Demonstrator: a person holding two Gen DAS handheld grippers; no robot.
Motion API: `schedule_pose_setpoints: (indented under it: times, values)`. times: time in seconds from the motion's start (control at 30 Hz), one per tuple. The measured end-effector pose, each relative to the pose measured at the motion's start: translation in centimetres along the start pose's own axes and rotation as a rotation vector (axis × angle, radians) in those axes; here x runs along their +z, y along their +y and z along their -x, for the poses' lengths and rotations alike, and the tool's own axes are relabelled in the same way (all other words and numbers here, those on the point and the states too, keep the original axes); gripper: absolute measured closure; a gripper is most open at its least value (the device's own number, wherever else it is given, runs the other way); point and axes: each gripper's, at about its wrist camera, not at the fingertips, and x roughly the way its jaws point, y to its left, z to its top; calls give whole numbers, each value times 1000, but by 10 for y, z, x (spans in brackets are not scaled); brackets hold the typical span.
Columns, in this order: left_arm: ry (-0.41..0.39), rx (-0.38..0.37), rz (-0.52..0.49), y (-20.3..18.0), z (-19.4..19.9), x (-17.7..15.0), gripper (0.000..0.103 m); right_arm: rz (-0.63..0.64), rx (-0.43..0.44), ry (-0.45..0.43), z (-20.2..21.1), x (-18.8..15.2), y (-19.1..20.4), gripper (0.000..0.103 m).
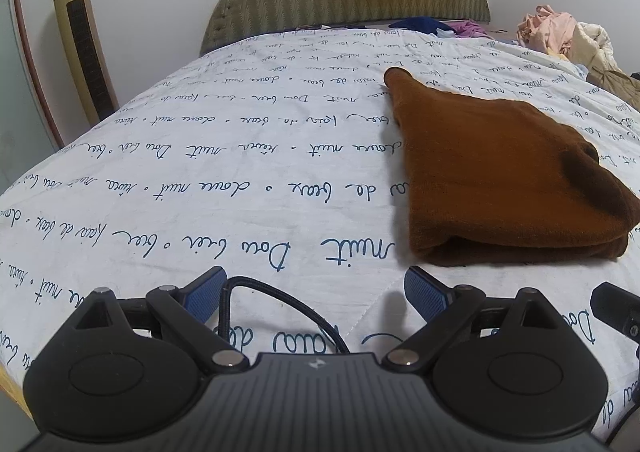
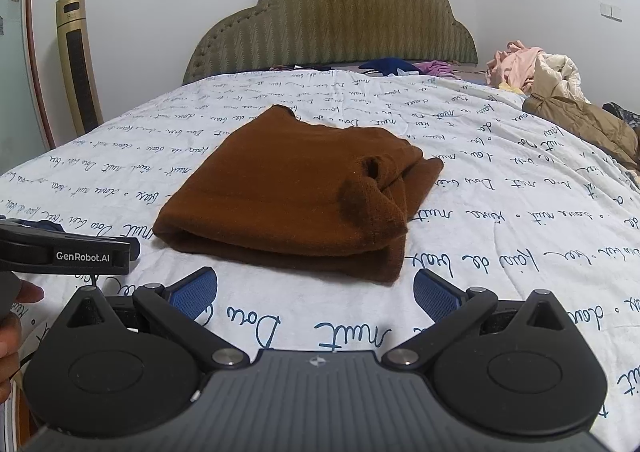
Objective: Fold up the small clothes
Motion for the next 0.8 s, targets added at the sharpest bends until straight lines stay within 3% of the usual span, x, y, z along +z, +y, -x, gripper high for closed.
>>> schedule_pose_setpoints:
  times: [0.8]
  values:
    - [13,-19,-7,-2,0,0,7,-16,0,5,0,-1,0,0]
